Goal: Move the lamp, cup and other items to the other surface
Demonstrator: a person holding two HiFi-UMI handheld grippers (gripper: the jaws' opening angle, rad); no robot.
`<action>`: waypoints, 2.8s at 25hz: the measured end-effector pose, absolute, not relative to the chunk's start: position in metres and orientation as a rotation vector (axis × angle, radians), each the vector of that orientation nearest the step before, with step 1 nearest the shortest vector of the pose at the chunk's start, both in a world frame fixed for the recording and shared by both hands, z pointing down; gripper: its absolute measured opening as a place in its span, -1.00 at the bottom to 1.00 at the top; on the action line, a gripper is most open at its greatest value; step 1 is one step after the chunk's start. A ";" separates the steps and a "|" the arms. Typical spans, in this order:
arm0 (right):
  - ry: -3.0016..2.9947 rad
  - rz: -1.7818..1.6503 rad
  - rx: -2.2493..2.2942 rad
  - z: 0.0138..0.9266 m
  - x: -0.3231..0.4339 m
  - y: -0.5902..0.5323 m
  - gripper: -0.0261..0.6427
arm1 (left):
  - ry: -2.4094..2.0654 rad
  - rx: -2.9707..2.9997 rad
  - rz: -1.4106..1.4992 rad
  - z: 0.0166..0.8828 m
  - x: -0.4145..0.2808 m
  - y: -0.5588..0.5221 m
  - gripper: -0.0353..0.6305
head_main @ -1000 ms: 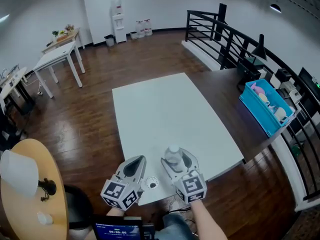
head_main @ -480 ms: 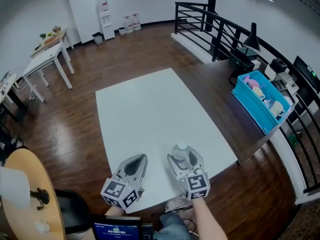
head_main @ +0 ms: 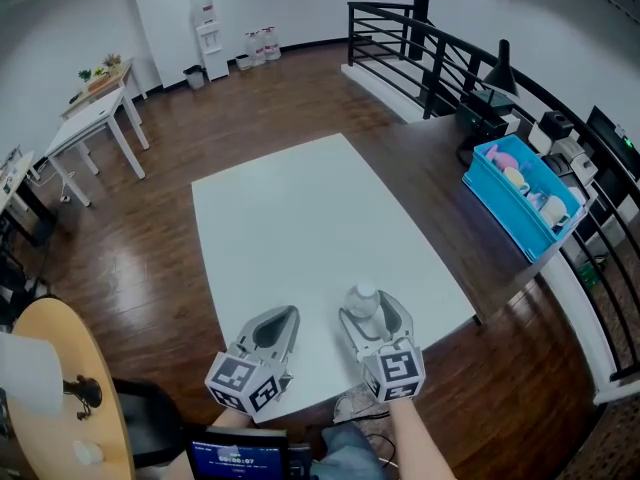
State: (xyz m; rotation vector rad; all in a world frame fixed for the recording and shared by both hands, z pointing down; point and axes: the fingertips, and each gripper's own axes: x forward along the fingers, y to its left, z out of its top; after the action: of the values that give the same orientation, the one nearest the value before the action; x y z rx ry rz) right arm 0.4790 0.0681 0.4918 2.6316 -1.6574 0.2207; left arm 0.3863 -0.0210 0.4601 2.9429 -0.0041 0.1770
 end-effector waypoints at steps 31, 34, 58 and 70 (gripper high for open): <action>-2.322 -0.037 2.106 0.415 0.193 -0.070 -0.92 | -0.387 2.956 0.096 0.427 0.167 -0.109 -0.87; -2.413 -0.055 2.009 0.406 0.153 -0.095 -0.92 | -0.512 2.949 0.091 0.423 0.127 -0.132 -0.87; -2.559 -0.080 1.775 0.395 0.070 -0.131 -0.91 | -0.697 2.933 0.026 0.415 0.054 -0.160 -0.87; -2.779 -0.019 1.569 0.407 -0.021 -0.167 -0.82 | -1.157 2.853 -0.048 0.417 -0.064 -0.188 -0.83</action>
State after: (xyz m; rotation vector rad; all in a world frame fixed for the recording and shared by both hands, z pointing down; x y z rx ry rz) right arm -0.0207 -0.1666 0.4067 1.5694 -2.7785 -0.0189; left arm -0.0643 -0.1877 0.4173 2.8535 -1.1573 -0.0475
